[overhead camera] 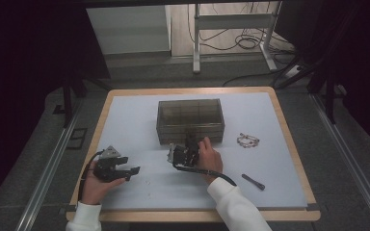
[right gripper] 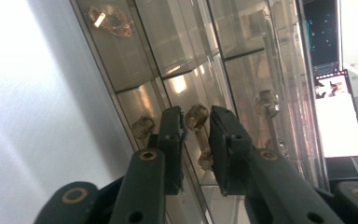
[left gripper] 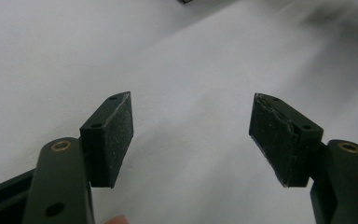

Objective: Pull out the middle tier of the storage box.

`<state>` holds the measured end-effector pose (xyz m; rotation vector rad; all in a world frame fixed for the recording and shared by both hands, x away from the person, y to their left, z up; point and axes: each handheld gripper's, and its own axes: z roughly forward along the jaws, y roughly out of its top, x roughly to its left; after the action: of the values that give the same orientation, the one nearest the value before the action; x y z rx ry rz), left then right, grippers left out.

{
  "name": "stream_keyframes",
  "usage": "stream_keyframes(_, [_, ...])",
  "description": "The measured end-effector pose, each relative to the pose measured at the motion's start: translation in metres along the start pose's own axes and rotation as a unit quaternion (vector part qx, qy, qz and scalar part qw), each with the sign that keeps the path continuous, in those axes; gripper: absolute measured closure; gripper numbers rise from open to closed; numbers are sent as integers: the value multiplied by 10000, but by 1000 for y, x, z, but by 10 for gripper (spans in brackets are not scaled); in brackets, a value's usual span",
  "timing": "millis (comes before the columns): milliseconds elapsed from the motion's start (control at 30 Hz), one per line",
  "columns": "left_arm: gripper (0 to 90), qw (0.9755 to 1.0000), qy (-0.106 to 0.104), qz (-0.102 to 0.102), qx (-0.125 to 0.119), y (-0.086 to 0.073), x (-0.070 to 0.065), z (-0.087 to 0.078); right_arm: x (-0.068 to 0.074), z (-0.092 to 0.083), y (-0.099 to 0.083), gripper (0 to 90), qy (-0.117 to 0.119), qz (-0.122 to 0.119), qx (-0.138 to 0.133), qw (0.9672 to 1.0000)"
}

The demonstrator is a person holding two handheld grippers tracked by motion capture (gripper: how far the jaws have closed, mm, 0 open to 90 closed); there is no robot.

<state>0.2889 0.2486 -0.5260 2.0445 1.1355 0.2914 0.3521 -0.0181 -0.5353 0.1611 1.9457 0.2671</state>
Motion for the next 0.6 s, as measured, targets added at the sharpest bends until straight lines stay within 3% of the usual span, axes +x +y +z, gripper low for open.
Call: stream_keyframes(600, [308, 10000, 6, -5, 5, 0, 0, 0, 5, 0, 1, 791, -182, -226, 26, 9996])
